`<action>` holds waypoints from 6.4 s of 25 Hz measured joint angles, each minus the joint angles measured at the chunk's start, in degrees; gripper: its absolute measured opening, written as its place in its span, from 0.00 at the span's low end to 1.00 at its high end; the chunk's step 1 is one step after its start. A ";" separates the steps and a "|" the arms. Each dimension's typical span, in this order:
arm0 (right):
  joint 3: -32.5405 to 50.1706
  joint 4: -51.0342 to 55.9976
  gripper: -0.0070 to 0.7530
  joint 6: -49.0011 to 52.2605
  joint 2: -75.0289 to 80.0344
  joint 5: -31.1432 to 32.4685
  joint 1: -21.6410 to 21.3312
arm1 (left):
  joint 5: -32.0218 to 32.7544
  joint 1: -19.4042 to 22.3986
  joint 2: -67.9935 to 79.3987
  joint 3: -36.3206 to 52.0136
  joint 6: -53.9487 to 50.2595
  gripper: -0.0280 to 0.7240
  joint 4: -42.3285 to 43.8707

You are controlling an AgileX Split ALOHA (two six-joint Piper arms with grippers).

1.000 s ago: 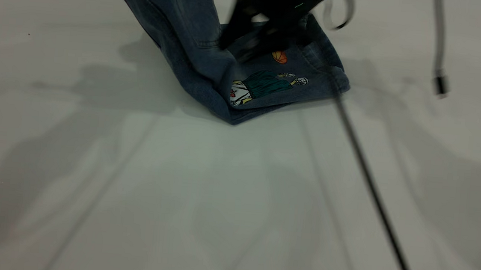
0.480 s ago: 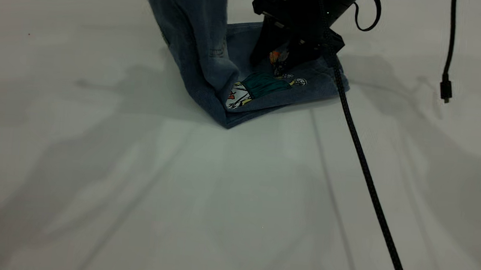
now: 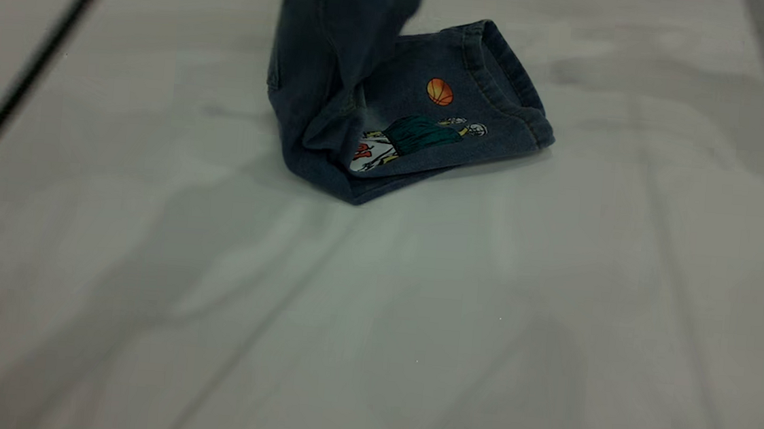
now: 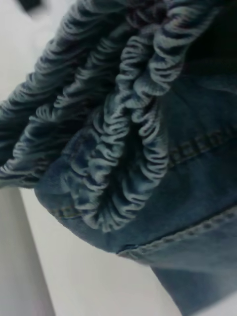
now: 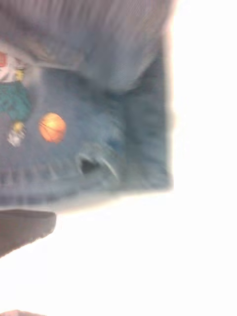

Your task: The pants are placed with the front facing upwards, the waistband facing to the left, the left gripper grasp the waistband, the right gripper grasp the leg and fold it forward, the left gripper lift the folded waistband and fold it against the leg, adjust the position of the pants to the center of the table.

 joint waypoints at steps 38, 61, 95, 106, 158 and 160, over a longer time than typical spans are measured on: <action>0.00 -26.29 0.40 9.56 3.18 0.42 24.50 | 25.79 -0.21 -20.92 -17.36 -5.73 0.77 16.64; -0.22 -25.56 0.45 48.07 14.46 6.85 29.78 | 37.18 -0.21 -21.30 -17.36 -6.97 0.77 18.05; 32.03 -24.37 0.45 15.10 -66.87 15.81 29.89 | 58.35 -0.21 -48.27 -8.33 -13.11 0.77 29.72; 75.29 -35.42 0.45 29.35 -119.05 8.96 29.93 | 58.35 -0.21 -66.68 23.64 -20.81 0.77 29.57; 89.14 -33.43 0.37 24.85 -133.69 8.25 4.18 | 55.83 29.02 -101.69 48.35 -20.98 0.77 30.62; 89.14 -33.43 0.37 24.85 -133.69 8.25 4.19 | 55.97 29.28 -104.40 48.35 -20.98 0.77 30.62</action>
